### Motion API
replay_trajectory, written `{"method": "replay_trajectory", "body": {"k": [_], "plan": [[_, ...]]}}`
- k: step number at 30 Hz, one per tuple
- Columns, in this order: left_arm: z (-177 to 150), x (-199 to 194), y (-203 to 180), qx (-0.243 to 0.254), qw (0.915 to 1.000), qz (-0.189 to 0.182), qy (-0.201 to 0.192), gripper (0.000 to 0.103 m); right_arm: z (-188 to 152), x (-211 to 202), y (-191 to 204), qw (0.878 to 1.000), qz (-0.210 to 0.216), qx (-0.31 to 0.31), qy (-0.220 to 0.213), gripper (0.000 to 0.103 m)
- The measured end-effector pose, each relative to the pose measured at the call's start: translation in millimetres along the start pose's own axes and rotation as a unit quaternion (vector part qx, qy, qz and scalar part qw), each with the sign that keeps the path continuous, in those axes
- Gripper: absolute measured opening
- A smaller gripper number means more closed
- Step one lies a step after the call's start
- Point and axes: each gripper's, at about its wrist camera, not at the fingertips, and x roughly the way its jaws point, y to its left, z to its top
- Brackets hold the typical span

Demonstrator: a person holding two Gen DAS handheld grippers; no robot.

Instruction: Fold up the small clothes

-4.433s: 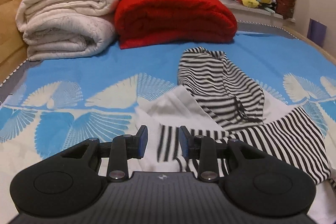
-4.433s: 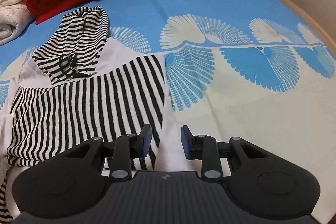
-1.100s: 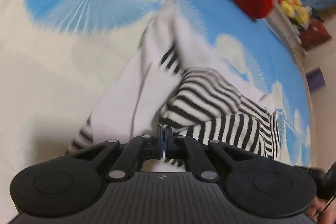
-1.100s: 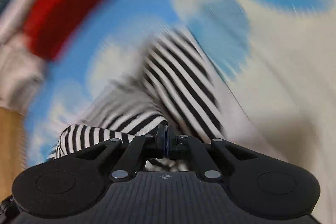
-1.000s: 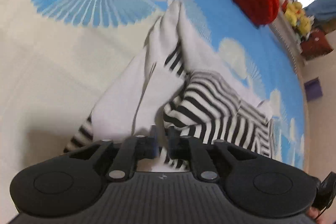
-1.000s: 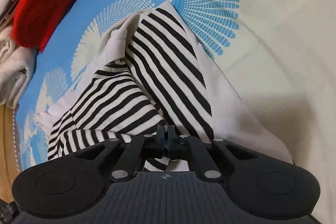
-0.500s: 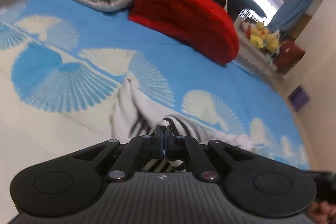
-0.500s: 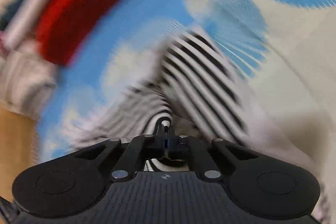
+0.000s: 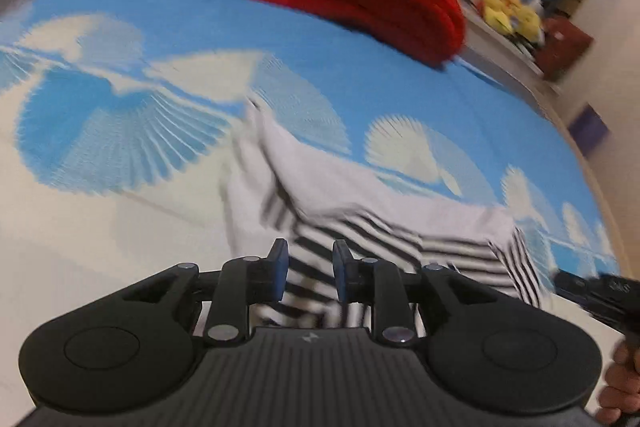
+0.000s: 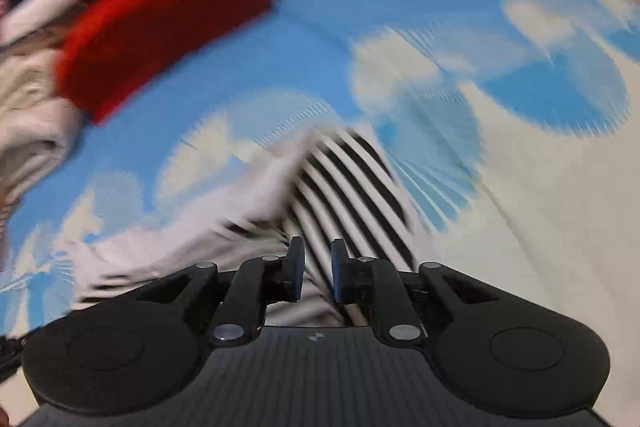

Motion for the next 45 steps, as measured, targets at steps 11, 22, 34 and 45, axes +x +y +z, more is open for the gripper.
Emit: {"method": "replay_trajectory", "body": {"k": [11,22,34,45], "plan": [[-6.5,16.6,-0.4,0.029,0.9985,-0.031,0.036,0.017,-26.6,35.4,-2.0,0.994,0.022,-0.008,0.103,0.014],[-37.8,-94.5,-5.6,0.086,0.9955,-0.027,0.028,0.020,-14.2,-84.9,-8.0,0.998,0.025,-0.054,0.020,0.020],[-205.3,-193.0,52.1,-0.003,0.9985,0.024,0.048,0.028,-129.3,-222.4,-88.6,1.000,-0.009,-0.004,-0.017,0.038],[-215.6,-163.7,79.2,-0.068,0.9900,0.046,0.115,0.077,-174.9,-169.8,-127.4,0.989,-0.102,0.058,0.094,0.040]]}}
